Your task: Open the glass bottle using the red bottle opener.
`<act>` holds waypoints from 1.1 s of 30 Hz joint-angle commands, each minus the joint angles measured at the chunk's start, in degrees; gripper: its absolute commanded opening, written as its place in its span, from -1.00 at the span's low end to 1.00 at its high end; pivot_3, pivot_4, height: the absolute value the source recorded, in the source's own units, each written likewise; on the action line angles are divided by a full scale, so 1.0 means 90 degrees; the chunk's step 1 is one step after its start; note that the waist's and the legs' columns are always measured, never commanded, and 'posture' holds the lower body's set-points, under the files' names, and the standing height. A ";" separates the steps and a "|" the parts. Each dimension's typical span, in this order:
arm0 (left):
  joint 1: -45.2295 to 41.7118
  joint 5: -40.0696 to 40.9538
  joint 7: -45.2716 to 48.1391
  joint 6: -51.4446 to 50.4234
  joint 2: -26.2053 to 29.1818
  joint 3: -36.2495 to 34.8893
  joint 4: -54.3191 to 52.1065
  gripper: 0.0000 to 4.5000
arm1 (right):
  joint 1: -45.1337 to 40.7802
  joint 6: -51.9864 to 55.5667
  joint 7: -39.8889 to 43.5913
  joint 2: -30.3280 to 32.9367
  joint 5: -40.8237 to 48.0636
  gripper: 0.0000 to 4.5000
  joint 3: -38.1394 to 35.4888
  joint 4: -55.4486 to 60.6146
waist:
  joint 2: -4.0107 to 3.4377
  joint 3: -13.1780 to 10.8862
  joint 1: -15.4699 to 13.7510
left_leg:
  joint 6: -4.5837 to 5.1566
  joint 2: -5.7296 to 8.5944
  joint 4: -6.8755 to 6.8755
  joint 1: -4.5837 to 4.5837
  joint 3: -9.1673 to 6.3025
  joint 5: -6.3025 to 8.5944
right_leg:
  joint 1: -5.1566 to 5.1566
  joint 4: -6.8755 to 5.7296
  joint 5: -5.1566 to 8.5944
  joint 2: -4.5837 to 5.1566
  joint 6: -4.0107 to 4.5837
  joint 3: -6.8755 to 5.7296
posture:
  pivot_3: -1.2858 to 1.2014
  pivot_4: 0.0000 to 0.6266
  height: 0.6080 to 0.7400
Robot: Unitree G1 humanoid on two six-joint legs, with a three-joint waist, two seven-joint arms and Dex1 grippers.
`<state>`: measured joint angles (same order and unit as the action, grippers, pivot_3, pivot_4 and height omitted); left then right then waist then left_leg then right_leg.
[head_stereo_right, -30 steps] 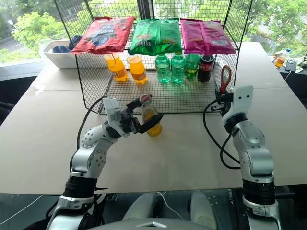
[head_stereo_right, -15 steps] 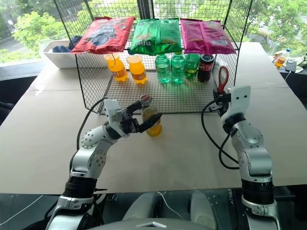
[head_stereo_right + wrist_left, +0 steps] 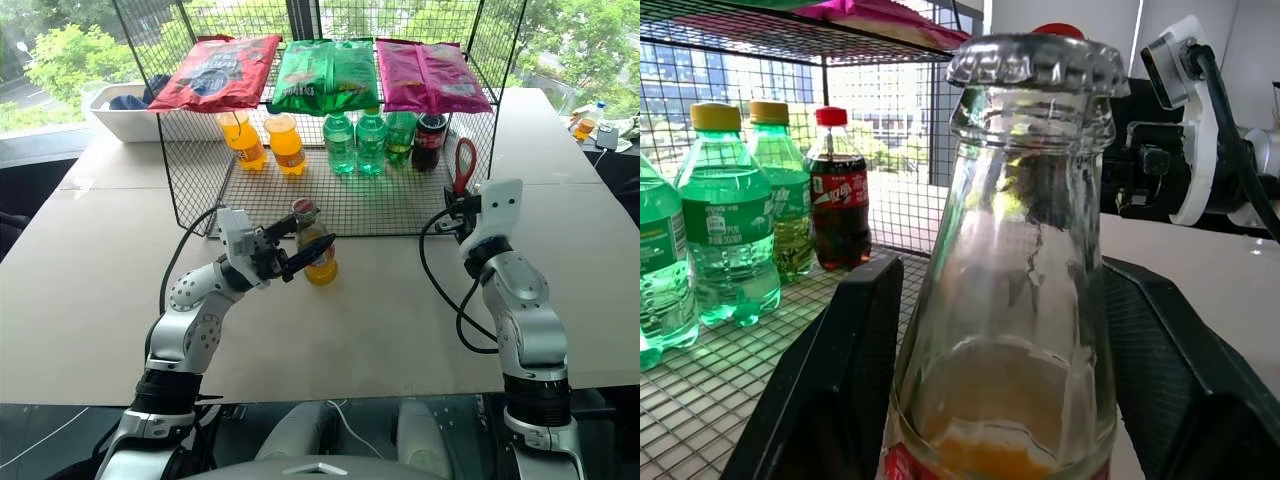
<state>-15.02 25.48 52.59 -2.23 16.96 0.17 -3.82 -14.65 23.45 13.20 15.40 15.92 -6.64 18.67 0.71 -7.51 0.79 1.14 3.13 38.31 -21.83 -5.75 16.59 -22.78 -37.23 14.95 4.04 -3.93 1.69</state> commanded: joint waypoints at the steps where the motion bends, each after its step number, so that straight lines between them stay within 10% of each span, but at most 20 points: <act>1: -0.0018 0.0107 0.0072 0.0054 -0.0003 0.0028 -0.0102 0.32 | -0.0136 -0.0164 0.0046 0.0016 -0.0031 -1.00 0.0006 0.0105 | 0.0000 0.0000 0.0000 | 0.0000 0.0000 0.0000 0.0000 0.0000 0.0000 | 0.0000 0.0000 0.0000 0.0000 0.0000 0.0000 | 0.03 -0.52 1.00; 4: -0.0026 0.0062 0.0038 0.0083 -0.0013 0.0029 -0.0085 0.01 | -0.0133 -0.0164 0.0059 0.0016 -0.0049 -1.00 0.0036 0.0111 | 0.0000 0.0000 0.0000 | 0.0000 0.0000 0.0000 0.0000 0.0000 0.0000 | 0.0000 0.0000 0.0000 0.0000 0.0000 0.0000 | 0.03 -0.52 1.00; 33: 0.0023 0.0070 0.0137 0.0381 -0.0140 -0.0018 -0.0060 -0.01 | -0.0253 -0.0133 0.0378 0.0093 -0.0236 -1.00 0.0595 0.0201 | -0.0002 -0.0001 0.0002 | 0.0000 0.0000 -0.0003 -0.0002 -0.0001 0.0000 | 0.0000 0.0008 0.0000 0.0000 0.0000 -0.0002 | 0.03 -0.52 1.00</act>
<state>-14.56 25.61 53.73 -0.49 15.64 0.29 -3.33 -15.62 23.42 16.15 15.91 13.96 -1.01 18.68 0.69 -7.52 0.80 1.15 3.13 38.29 -21.85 -5.76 16.59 -22.78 -37.16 14.95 4.04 -3.93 1.68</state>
